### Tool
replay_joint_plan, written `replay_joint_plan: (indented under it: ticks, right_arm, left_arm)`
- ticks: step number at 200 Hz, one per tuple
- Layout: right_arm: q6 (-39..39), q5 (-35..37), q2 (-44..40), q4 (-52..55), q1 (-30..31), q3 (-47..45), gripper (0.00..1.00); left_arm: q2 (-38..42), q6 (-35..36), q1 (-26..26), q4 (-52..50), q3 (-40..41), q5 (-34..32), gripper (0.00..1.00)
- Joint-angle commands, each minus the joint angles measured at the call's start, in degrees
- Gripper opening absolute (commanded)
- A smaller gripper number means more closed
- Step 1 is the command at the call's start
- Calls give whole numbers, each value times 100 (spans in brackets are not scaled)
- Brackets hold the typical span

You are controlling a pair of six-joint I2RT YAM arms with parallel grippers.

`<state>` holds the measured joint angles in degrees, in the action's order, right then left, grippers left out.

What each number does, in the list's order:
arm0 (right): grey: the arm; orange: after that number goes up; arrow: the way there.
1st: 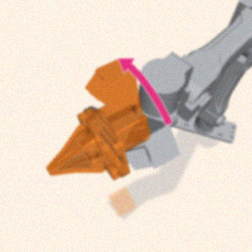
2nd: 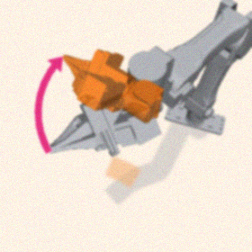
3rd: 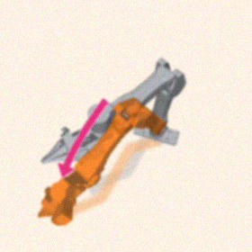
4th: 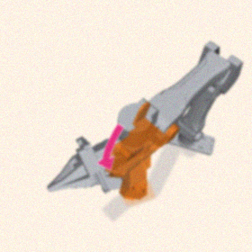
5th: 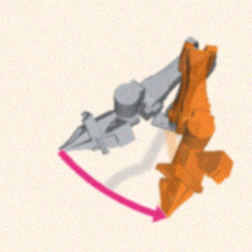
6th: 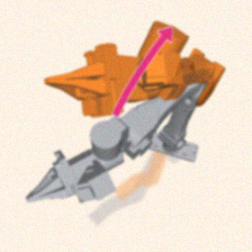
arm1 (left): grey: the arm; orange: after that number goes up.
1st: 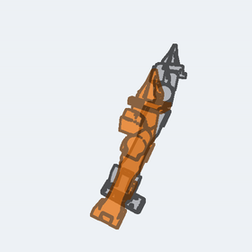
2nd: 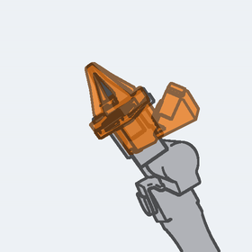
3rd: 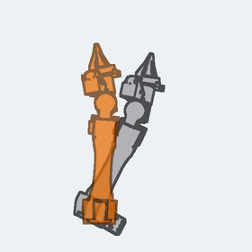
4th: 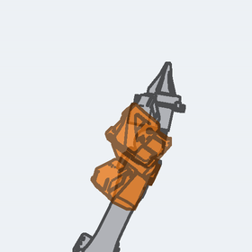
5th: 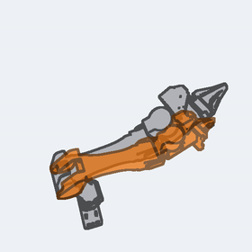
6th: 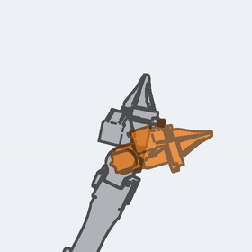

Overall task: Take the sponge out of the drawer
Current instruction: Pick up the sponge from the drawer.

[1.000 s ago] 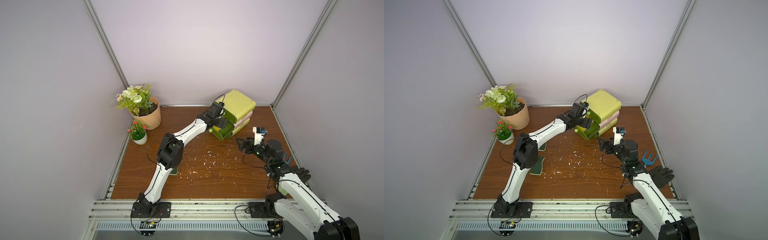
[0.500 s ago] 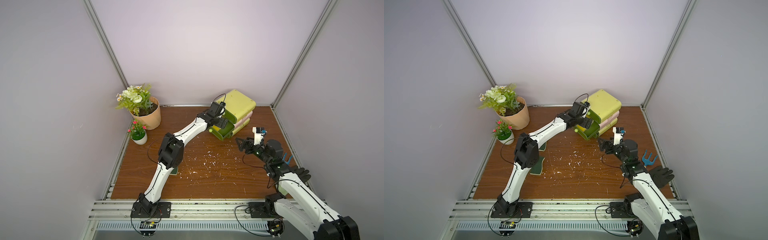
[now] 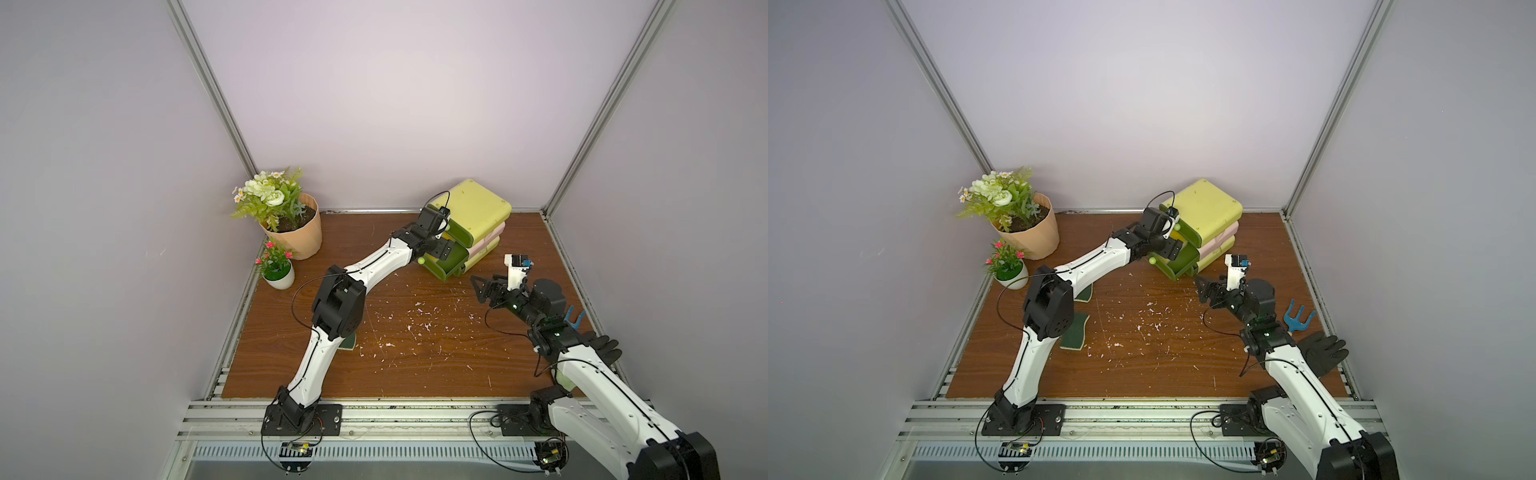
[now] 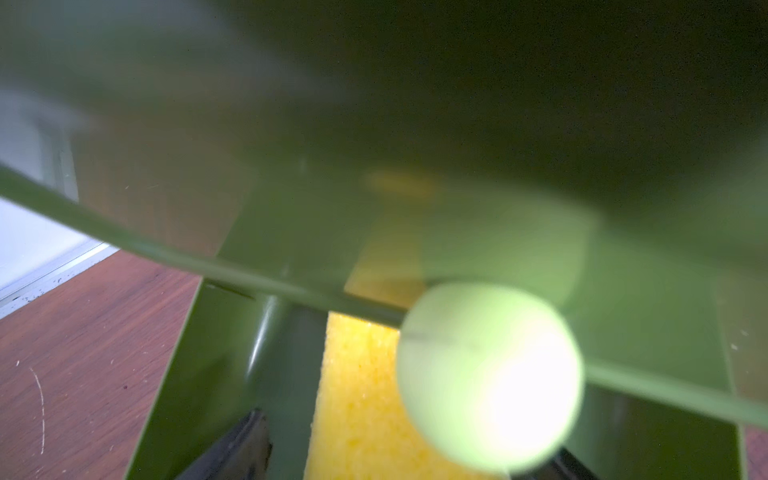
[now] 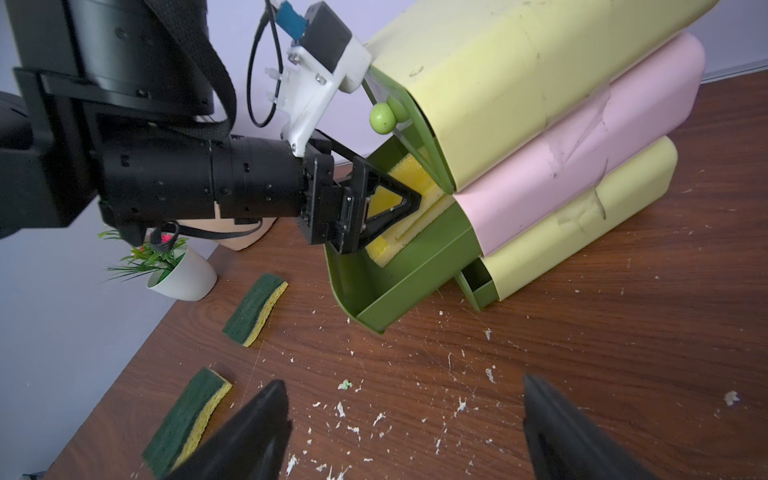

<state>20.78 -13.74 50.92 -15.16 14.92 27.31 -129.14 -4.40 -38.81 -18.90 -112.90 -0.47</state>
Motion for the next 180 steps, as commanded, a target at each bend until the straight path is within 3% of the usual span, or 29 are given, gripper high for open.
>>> replay_joint_plan:
  ticks: [1,73,116,180]
  right_arm:
    - [-91,3,6,-75,20,90,91]
    - [-92,8,-1,-67,20,90,91]
    - [-96,11,2,-71,21,90,91]
    - [-91,-11,7,-57,24,100,91]
  left_arm:
    - [120,56,40,-37,340,-16,91]
    - [135,150,34,82,478,91,90]
    - [117,187,39,97,410,73,76]
    - [55,187,40,-26,180,109,67]
